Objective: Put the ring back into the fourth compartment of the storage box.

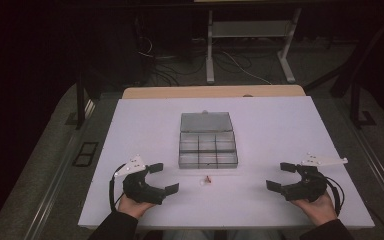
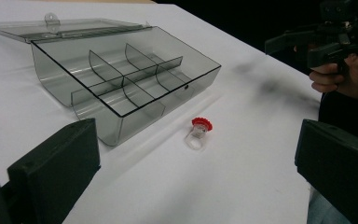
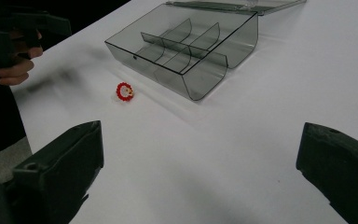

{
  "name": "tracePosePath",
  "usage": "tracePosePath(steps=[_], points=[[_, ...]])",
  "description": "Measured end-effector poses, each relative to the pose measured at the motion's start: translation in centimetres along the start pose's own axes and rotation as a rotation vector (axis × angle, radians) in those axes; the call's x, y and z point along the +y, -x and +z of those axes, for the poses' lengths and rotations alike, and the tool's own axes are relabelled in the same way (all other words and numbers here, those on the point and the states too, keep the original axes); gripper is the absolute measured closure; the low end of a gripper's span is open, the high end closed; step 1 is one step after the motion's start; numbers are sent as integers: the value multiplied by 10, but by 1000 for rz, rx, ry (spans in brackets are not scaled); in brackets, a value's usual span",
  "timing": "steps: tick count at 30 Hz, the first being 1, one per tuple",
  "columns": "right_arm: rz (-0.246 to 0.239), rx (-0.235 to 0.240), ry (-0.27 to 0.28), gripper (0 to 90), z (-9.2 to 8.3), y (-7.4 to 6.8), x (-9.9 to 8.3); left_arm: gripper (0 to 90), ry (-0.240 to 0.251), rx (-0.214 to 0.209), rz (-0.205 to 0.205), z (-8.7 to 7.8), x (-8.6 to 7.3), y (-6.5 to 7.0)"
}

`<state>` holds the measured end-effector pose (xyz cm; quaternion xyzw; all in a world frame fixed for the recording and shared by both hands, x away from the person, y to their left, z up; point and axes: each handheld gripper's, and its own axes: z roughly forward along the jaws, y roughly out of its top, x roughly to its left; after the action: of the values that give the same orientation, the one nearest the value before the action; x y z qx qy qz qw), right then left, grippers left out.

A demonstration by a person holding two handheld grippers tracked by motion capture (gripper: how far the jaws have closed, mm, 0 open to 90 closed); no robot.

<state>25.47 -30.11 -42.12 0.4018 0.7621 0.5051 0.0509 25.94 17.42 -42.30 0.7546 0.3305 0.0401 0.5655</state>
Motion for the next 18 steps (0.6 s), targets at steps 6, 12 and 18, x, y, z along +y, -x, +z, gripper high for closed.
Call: tracePosePath(steps=[6,12,18], points=[[3,3,-3,1,0,0,0,0,-1,-6,-1,0,0,0],[4,2,-10,1,2,0,-1,0,4,-8,-2,0,0,1],[3,1,-17,0,0,0,-1,0,3,-5,-1,-1,1,2]])
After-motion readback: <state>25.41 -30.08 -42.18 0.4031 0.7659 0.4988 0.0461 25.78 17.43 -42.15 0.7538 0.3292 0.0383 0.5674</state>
